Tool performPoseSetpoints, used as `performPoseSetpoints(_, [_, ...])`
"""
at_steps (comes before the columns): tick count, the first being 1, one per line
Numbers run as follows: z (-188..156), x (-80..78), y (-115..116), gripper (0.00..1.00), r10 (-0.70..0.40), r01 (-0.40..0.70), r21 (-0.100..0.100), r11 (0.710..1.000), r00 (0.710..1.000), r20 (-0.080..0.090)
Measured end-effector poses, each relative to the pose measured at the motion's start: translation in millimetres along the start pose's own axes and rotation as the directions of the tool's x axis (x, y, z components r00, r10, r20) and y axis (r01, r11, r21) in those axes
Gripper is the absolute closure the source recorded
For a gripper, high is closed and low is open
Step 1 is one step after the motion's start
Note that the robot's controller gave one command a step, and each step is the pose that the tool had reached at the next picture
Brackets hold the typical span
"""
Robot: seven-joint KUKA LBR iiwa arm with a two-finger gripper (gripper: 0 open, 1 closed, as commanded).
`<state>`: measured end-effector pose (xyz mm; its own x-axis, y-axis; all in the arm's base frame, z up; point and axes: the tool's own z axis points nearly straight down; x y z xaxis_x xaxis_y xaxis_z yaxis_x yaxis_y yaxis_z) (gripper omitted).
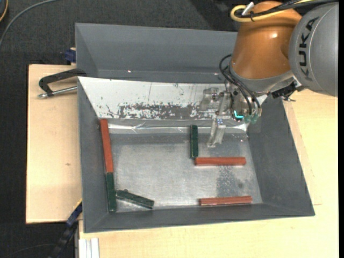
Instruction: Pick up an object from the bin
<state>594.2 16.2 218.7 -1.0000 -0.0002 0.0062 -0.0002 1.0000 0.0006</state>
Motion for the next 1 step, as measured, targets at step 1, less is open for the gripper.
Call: performPoseSetpoints(1, [138.1,10.6,-50.3,0.00,-0.482,0.482,0.002,0.876,0.876,0.003])
